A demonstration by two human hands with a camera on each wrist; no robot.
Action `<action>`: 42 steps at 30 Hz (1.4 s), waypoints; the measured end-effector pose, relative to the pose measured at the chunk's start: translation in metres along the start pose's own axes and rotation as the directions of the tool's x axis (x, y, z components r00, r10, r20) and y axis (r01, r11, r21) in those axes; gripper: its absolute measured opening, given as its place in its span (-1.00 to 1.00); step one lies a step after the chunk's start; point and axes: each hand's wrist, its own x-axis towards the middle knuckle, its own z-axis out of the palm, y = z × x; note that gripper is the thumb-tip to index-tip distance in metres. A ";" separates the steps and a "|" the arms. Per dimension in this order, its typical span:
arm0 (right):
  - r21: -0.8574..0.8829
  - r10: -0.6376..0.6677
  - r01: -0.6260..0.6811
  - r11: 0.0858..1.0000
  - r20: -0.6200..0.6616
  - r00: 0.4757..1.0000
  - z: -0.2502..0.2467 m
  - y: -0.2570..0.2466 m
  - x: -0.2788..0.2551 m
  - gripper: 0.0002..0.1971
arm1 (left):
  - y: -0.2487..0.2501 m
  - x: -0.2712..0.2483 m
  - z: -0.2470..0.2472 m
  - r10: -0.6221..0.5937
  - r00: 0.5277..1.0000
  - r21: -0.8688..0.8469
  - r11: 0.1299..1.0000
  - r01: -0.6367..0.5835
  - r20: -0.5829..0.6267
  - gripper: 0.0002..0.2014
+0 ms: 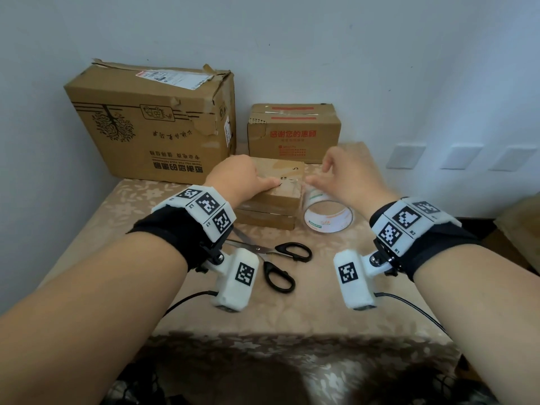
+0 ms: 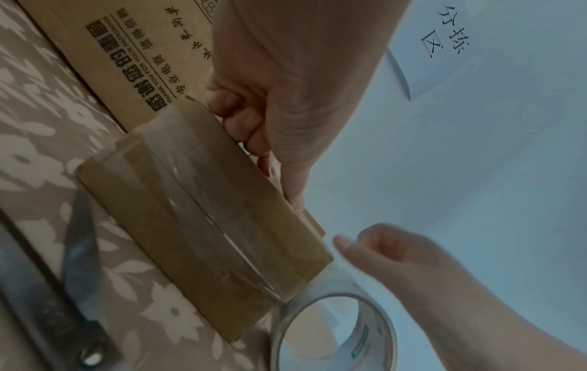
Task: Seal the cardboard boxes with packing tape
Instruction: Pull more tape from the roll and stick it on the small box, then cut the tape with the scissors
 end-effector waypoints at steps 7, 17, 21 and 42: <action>0.012 -0.295 0.327 0.945 0.461 0.837 0.004 -0.052 -0.054 -0.75 | -0.001 -0.008 -0.013 0.035 0.999 -0.082 0.996 -0.031 0.040 -0.50; -0.152 -0.104 0.254 0.955 0.633 0.767 0.016 -0.067 -0.072 -0.58 | -0.006 -0.021 -0.029 0.102 0.990 -0.031 0.995 -0.099 0.101 -0.69; -0.120 -0.150 0.270 0.956 0.590 0.793 -0.014 -0.055 -0.062 -0.59 | -0.009 -0.024 -0.032 0.121 0.989 -0.092 0.989 -0.113 0.080 -0.75; -0.157 0.059 -0.013 0.988 0.295 0.954 -0.053 -0.008 -0.033 -0.34 | -0.018 -0.014 -0.019 0.021 1.000 -0.146 0.989 -0.023 -0.015 -0.52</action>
